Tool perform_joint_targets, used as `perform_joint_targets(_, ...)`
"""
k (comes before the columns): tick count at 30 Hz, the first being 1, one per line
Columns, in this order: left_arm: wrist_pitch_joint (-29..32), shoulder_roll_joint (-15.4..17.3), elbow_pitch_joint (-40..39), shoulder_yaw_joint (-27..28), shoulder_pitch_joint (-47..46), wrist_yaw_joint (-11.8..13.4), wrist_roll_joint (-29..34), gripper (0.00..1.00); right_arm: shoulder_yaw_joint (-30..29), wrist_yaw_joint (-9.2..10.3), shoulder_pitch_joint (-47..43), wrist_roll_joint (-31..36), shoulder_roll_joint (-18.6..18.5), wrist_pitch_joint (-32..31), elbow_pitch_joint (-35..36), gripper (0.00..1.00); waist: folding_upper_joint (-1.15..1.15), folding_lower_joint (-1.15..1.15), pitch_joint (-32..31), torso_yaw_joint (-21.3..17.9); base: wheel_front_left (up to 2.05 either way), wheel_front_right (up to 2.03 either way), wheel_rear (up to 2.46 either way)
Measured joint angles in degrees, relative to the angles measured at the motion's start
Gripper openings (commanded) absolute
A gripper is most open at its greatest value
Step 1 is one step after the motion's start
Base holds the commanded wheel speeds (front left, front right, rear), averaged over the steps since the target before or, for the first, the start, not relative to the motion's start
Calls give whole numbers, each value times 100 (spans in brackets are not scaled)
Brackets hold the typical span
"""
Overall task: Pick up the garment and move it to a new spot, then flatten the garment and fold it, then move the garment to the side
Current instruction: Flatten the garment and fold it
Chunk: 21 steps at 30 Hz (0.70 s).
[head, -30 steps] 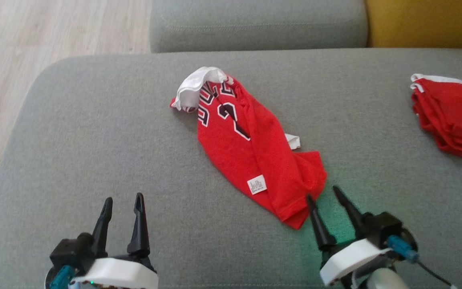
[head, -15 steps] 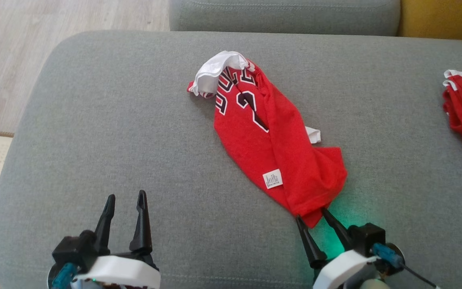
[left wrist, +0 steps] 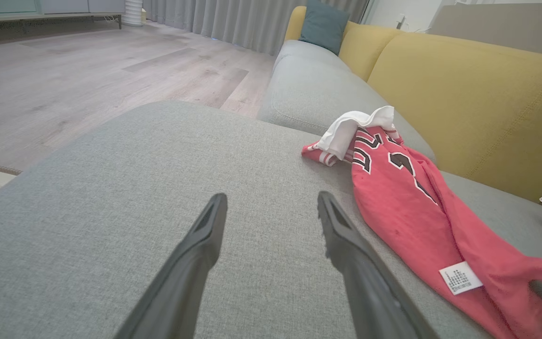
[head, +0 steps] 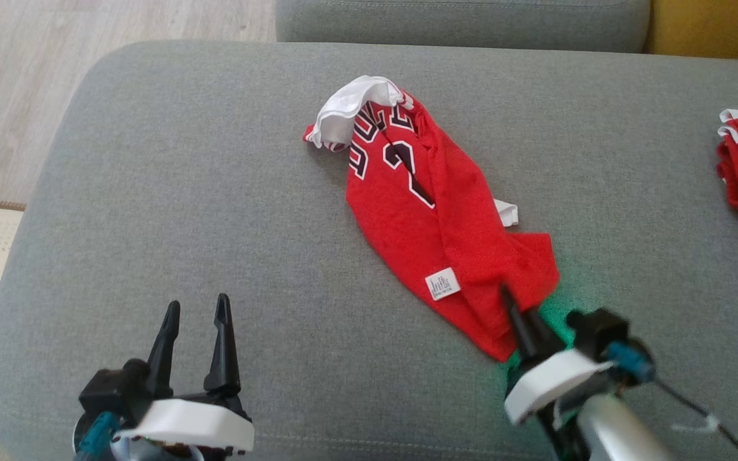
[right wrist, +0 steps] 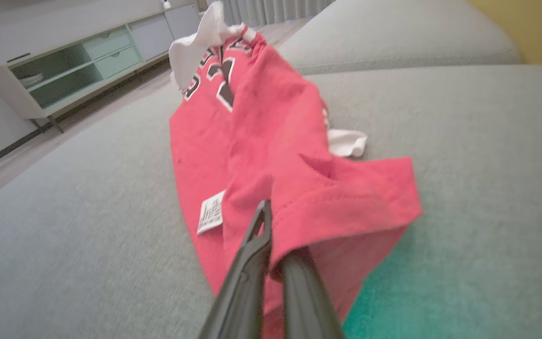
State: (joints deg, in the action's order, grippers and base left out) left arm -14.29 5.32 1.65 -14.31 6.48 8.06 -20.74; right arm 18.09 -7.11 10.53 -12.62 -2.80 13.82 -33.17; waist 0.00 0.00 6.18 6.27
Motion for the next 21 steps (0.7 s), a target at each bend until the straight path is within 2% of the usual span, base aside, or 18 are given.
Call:
perform_joint_targets(6,0,-35,0,12,1,-7,48,100,-567,0,525,391,-1,31,514,0,0,0,35,-38,0,0,0)
perform_joint_targets(10,0,-73,26,-22,-12,-69,48,100,-909,0,1230,802,-14,-204,449,0,0,0,89,11,0,0,0)
perform_joint_targets(15,-1,-124,65,-101,-140,-140,49,100,-1358,0,2115,1118,-197,-432,-175,0,0,0,206,193,0,0,0)
perform_joint_targets(21,-1,-182,148,-226,-361,-260,108,100,-1926,0,3132,1640,-947,-511,-1277,0,0,0,429,590,0,0,0)
